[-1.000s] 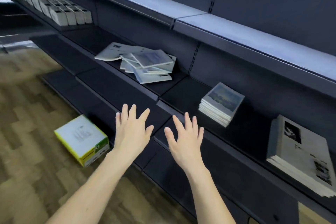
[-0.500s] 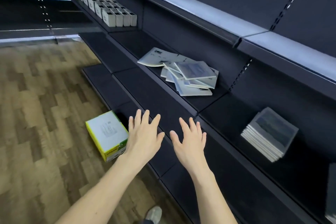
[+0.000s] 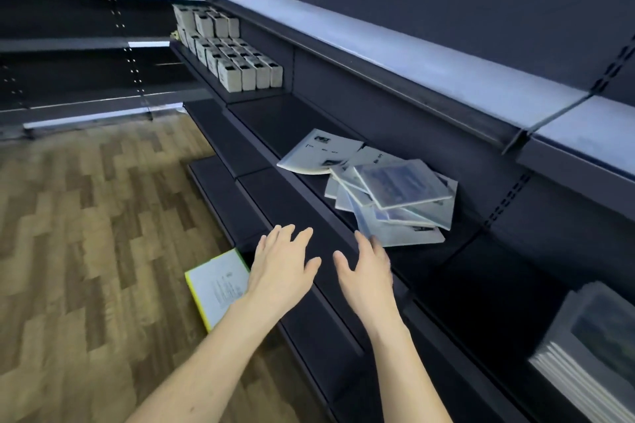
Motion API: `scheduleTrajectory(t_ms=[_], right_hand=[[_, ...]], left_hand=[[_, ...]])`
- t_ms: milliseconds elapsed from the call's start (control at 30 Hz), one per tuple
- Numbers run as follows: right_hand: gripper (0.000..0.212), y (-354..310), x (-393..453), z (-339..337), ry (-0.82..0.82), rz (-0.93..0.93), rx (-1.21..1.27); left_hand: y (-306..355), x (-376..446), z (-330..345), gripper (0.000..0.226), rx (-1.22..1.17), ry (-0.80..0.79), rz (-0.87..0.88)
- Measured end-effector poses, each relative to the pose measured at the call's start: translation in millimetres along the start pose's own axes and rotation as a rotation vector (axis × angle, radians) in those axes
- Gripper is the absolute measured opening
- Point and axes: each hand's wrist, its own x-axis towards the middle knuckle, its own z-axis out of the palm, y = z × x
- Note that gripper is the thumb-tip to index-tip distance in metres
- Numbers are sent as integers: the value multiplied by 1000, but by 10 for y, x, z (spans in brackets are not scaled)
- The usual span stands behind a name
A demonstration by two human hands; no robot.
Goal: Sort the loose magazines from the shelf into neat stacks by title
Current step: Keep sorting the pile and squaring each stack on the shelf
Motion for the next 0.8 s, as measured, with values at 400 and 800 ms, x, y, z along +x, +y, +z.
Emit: scheduleTrajectory(t_ms=[400,800], right_hand=[[57,137,886,65,272,92,113],[69,87,1595,343,737,374,33]], left_hand=[[9,985,169,53,-45,32,166],[-49,2189,208,46,-91,-73,424]])
